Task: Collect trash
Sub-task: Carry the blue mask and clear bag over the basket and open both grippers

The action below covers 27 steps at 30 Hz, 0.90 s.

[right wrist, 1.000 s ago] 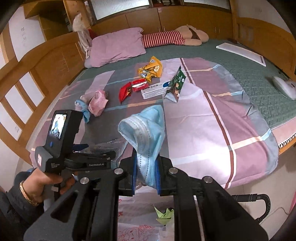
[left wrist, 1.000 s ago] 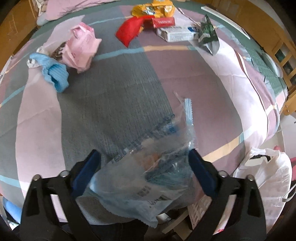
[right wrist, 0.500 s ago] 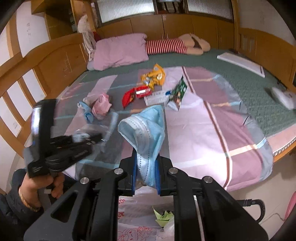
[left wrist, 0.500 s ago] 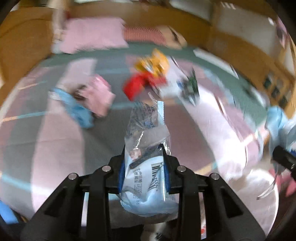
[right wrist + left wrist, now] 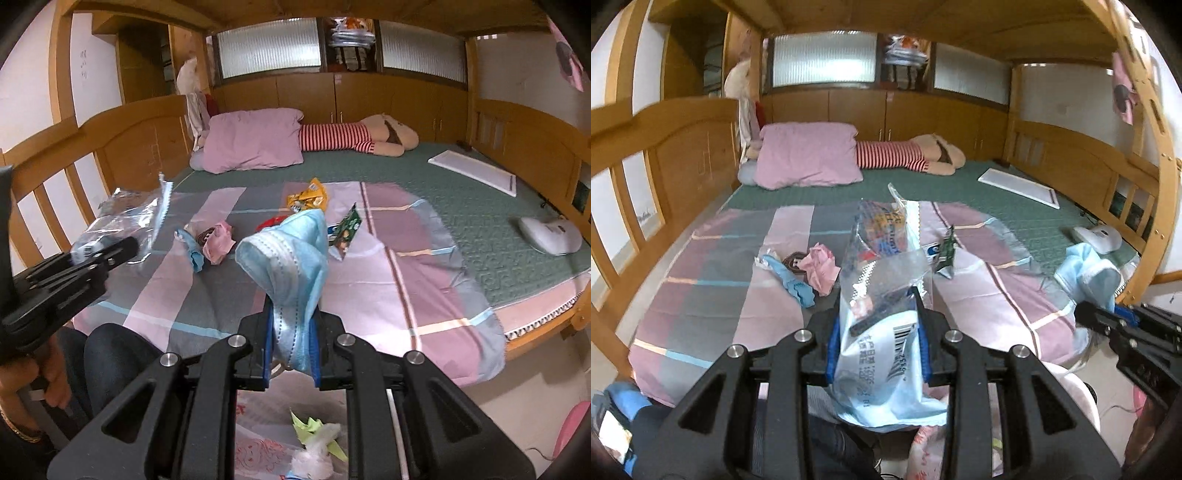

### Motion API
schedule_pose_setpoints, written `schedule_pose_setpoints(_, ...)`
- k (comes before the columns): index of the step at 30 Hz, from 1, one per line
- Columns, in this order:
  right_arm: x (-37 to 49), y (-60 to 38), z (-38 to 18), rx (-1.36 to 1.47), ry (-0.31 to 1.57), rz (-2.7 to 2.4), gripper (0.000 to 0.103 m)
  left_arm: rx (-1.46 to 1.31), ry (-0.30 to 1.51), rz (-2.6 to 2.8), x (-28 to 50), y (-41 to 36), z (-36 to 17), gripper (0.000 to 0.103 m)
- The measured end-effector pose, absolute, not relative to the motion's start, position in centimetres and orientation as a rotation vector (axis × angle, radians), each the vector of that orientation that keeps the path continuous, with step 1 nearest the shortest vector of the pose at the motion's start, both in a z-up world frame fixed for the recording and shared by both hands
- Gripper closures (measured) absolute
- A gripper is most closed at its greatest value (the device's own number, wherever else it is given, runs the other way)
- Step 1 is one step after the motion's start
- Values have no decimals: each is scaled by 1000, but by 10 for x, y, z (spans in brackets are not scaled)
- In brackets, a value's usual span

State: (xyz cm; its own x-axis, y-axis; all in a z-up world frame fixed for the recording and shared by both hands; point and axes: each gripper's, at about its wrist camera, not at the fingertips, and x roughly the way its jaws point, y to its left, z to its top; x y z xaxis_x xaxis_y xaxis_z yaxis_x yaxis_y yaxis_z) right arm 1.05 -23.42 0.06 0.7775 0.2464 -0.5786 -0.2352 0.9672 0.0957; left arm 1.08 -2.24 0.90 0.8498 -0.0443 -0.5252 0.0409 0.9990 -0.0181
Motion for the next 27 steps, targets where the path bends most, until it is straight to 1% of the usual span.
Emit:
schedule_pose_setpoints(5,-2,-253,1,28,676,255,86,17,523,-65,-15,-35,26,70)
schedule_pose_setpoints(11,2,-254,-22,-23,805,229,86,37,507,-78,-25,-48,33,69)
schedule_pose_setpoints(13,4,-253,-31,-26,858,239,84,40,506,-84,-27,-52,33,69)
schedule_pose_setpoints(14,4,-254,-32,-16,860,245,75,45,509,-89,-26,-53,32,69)
schedule_pose_setpoints(15,4,-255,-31,-6,858,246,61,46,511,-94,-28,-54,32,69)
schedule_pose_setpoints(17,1,-260,-25,42,832,261,45,45,519,-102,-27,-56,30,69)
schedule_pose_setpoints(18,0,-262,-23,58,820,269,43,46,526,-106,-26,-56,28,69)
schedule_pose_setpoints(20,-4,-270,-14,94,779,260,43,43,542,-118,-23,-56,24,69)
schedule_pose_setpoints(24,-10,-294,1,187,687,201,34,49,597,-194,-16,-62,11,68)
schedule_pose_setpoints(27,-12,-318,7,310,640,176,33,79,755,-396,-5,-82,-19,63)
